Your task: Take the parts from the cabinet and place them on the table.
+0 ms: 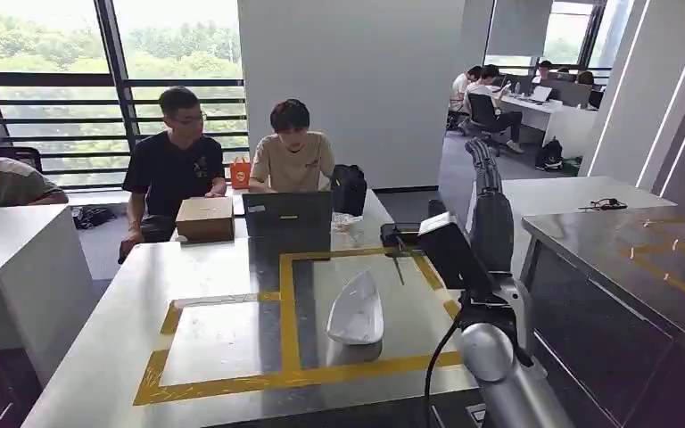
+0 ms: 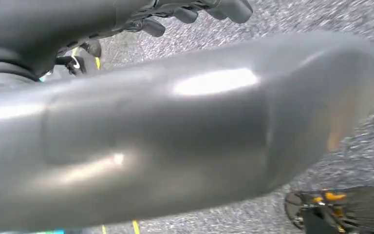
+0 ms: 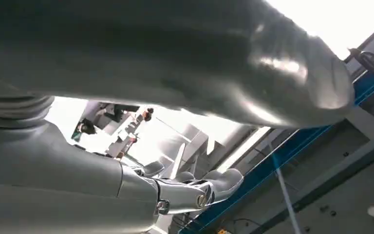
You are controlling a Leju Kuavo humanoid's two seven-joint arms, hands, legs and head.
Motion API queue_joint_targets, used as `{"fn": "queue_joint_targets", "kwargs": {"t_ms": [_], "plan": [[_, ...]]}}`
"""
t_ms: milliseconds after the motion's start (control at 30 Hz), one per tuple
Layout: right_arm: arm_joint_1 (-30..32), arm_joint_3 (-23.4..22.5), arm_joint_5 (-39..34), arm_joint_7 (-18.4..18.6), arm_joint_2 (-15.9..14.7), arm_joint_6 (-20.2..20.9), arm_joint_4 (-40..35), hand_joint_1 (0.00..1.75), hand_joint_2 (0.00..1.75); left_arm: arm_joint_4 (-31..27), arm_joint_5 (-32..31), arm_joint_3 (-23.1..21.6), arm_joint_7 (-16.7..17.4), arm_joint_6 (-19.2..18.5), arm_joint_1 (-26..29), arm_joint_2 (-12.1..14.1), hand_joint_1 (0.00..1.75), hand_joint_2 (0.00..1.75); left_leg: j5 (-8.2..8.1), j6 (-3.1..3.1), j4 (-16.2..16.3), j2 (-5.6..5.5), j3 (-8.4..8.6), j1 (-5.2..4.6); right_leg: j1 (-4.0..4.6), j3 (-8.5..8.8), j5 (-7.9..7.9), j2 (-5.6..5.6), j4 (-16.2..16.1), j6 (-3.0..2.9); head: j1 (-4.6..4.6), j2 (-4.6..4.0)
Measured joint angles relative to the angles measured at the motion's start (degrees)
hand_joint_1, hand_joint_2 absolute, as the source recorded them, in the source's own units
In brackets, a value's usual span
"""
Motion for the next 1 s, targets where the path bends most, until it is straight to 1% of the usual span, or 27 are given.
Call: {"fn": "queue_joint_targets", "kwargs": {"t_ms": [33,67,100,133,200,233,267,300,333,367,400,433,467,500,533,567,600,633,700,733,767,800,867,900,933,967,1000], "plan": [[-0.12,0.02,-0.02,0.0,0.0,-0.02,0.0,0.0,0.0,0.0,0.0,0.0,-0.02,0.02,-0.01,-0.02,0.0,0.0,0.72,-0.11,0.0,-0.03,-0.84,-0.1,0.26,3.59,1.12,0.07,-4.32,-0.54,0.04,0.0],[-0.35,0.07,-0.04,0.0,0.0,-0.02,0.0,0.0,0.0,0.0,0.0,0.0,0.0,0.02,-0.04,-0.09,0.0,0.0,1.31,-0.25,0.06,-0.07,-1.19,-0.08,0.52,7.6,0.21,0.21,-9.11,-1.21,0.04,0.0],[-0.62,0.18,-0.07,0.0,0.02,-0.07,-0.04,0.0,0.0,0.0,0.0,0.0,0.0,0.04,-0.04,-0.2,0.0,0.0,1.86,-0.68,0.1,-0.24,-1.62,-0.32,0.88,11.47,-3.01,0.14,-14.86,-1.9,0.02,0.0],[-0.61,0.24,-0.04,-0.05,0.04,-0.22,-0.02,0.0,0.0,0.0,0.0,0.0,-0.04,0.09,-0.02,-0.2,0.0,0.0,2.57,-1.16,-0.43,-0.16,-1.4,-0.06,1.04,11.01,-2.35,0.01,-14.74,-1.68,-0.13,0.0],[-0.84,0.31,-0.09,0.0,0.0,-0.24,0.07,0.0,0.0,0.04,0.0,0.0,-0.02,0.09,-0.04,-0.22,0.0,0.0,3.82,-1.93,-1.12,-0.2,-1.27,0.23,1.4,10.46,-1.62,0.18,-15.32,-2.43,0.04,0.0],[-0.81,0.37,-0.2,0.0,0.02,-0.24,0.11,0.0,0.0,0.04,0.0,0.0,0.0,0.09,0.06,-0.17,0.0,0.0,4.44,-2.43,-1.52,-0.28,-1.57,-0.11,0.9,10.22,-0.54,0.07,-16.04,-2.84,0.11,0.0],[-0.89,0.55,-0.22,-0.02,0.07,-0.26,0.17,0.0,0.0,0.04,0.02,0.0,0.0,0.09,0.09,-0.11,0.0,0.0,2.95,-2.5,-0.88,-0.38,-1.86,0.24,0.68,9.95,0.27,-0.35,-16.33,-2.99,0.07,-0.02],[-0.9,0.72,-0.24,0.0,0.04,-0.22,0.22,0.0,0.0,0.04,0.0,0.0,0.04,0.09,0.12,-0.13,0.0,0.0,-1.32,-2.95,1.55,-0.32,-2.88,0.25,0.51,9.14,1.24,-0.34,-16.5,-3.66,-0.02,0.0],[-0.91,0.72,-0.28,0.0,0.07,-0.24,0.26,0.0,0.0,0.07,0.0,0.0,0.0,0.09,0.12,-0.15,0.0,0.0,-5.24,-3.29,5.18,-0.27,-3.66,0.34,0.47,8.19,2.01,-0.36,-16.48,-3.68,-0.07,0.0],[-0.88,0.77,-0.31,0.0,0.07,-0.24,0.31,0.0,0.0,0.04,0.02,0.0,0.0,0.09,0.1,-0.13,0.0,0.0,-8.24,-3.63,9.48,-0.26,-4.4,0.46,0.46,7.26,2.79,-0.35,-16.46,-3.66,-0.11,0.0],[-0.86,0.81,-0.37,0.0,0.07,-0.13,0.39,0.0,0.0,0.04,0.0,0.0,0.0,0.09,0.09,-0.11,0.0,0.0,-9.82,-3.91,13.55,-0.26,-5.01,0.52,0.44,6.23,3.58,-0.36,-16.4,-3.62,-0.13,0.0],[-0.73,0.87,-0.39,-0.02,0.07,-0.13,0.53,0.0,0.0,0.04,0.0,0.0,0.0,0.09,0.1,-0.09,0.0,0.0,-9.42,-4.12,16.5,-0.26,-5.01,0.55,0.4,5.11,4.43,-0.37,-16.3,-3.47,-0.15,0.0],[-0.58,0.9,-0.39,-0.07,0.07,-0.18,0.68,0.0,0.0,0.04,0.0,0.0,0.0,0.09,0.1,-0.02,0.0,0.0,-7.52,-4.25,17.21,-0.26,-4.17,0.58,0.31,4.0,5.17,-0.4,-16.17,-3.31,-0.17,0.0],[-0.53,0.9,-0.48,-0.07,0.07,-0.22,0.77,0.0,0.0,0.02,0.0,0.0,0.0,0.09,0.09,0.0,0.0,0.0,-4.85,-4.36,15.77,-0.25,-2.19,0.6,0.19,2.7,5.99,-0.46,-15.91,-3.09,-0.22,0.0],[-0.55,0.9,-0.55,-0.07,0.07,-0.37,0.79,0.0,0.0,0.02,0.0,0.0,0.0,0.09,0.07,0.0,0.0,0.0,-3.32,-4.43,12.43,-0.24,0.82,0.68,0.07,1.56,6.71,-0.5,-15.62,-2.77,-0.2,0.0],[-0.61,0.9,-0.59,-0.07,0.07,-0.48,0.79,0.0,0.0,0.02,0.0,0.0,0.0,0.09,0.0,0.0,0.0,0.0,-4.08,-4.47,7.85,-0.25,4.64,0.84,0.02,0.77,7.3,-0.5,-15.21,-2.39,-0.24,0.0],[-0.68,0.9,-0.66,-0.13,0.07,-0.53,0.74,0.0,0.0,0.0,0.0,0.0,0.0,0.09,-0.17,0.0,0.0,0.0,-7.62,-4.43,2.32,-0.27,8.71,0.64,0.24,0.04,7.69,-0.5,-14.88,-1.98,-0.24,0.0],[-0.68,0.9,-0.85,-0.24,0.02,-0.68,0.74,0.0,0.0,-0.02,0.0,0.0,-0.02,0.09,-0.21,0.02,0.0,0.0,-8.72,-3.24,0.07,-0.63,9.58,0.3,0.25,-0.12,8.23,-0.61,-14.65,-1.67,-0.2,0.0],[-0.63,1.03,-0.9,-0.33,0.07,-0.7,0.79,0.0,0.0,0.02,0.0,0.0,0.0,0.09,-0.15,0.0,0.0,0.0,-8.11,-2.31,0.37,-0.57,8.44,0.05,0.11,0.07,9.55,-0.63,-15.24,-0.97,-0.17,0.0],[-0.53,1.07,-0.9,-0.29,0.02,-0.7,0.83,0.0,0.0,0.04,0.0,0.0,0.0,0.09,-0.07,-0.06,0.0,0.0,-7.44,-1.56,0.16,-0.52,7.98,0.18,0.09,-0.13,10.09,-0.61,-15.54,-0.49,-0.15,0.0],[-0.49,1.07,-0.9,-0.26,-0.13,-0.72,0.98,0.0,0.0,0.05,0.0,0.0,0.0,0.09,-0.14,-0.07,0.0,0.0,-6.67,-0.93,0.1,-0.13,7.52,0.42,-0.16,-0.52,9.01,-0.41,-15.04,-0.17,-0.18,-0.02],[-0.5,1.07,-0.9,-0.22,-0.13,-0.74,1.03,0.0,0.0,0.02,0.0,0.0,0.09,0.09,-0.19,-0.02,0.0,0.0,-5.96,-0.49,0.1,-0.06,7.04,0.42,-0.16,-1.51,5.7,-0.31,-13.2,0.02,-0.09,0.0],[-0.41,1.07,-0.92,-0.24,-0.15,-0.83,1.05,0.0,0.0,-0.02,0.0,0.0,0.11,0.09,-0.24,-0.02,0.0,0.0,-4.22,-0.2,0.13,0.07,5.02,0.37,-0.14,-3.75,-1.88,-0.23,-4.84,0.42,-0.02,-0.02],[-0.24,1.07,-0.9,-0.24,-0.15,-0.83,1.09,0.0,0.0,0.0,0.0,0.0,0.18,0.09,-0.24,-0.04,0.0,0.0,-3.4,-0.14,0.17,0.08,3.97,0.34,-0.12,-4.55,-3.89,-0.21,-0.35,0.51,0.04,0.0],[-0.02,1.07,-0.92,-0.22,-0.15,-0.81,1.16,0.0,0.0,0.0,0.0,0.0,0.2,0.09,-0.22,-0.04,0.0,0.0,-2.59,-0.2,0.22,0.09,2.91,0.32,-0.11,-4.71,-3.94,-0.2,2.79,0.45,0.02,0.0],[0.18,1.07,-0.92,-0.22,-0.15,-0.81,1.22,0.0,0.0,0.02,0.0,0.0,0.26,0.09,-0.2,-0.04,0.0,0.0,-1.93,-0.28,0.25,0.09,2.07,0.31,-0.11,-4.07,-2.76,-0.19,3.61,0.36,0.04,0.0],[0.36,1.07,-0.9,-0.22,-0.13,-0.81,1.22,0.0,0.0,0.02,0.0,0.0,0.31,0.09,-0.2,-0.04,0.0,0.0,-1.12,-0.38,0.31,0.09,1.0,0.31,-0.1,-2.1,-0.5,-0.18,2.35,0.15,0.02,0.0]]}}
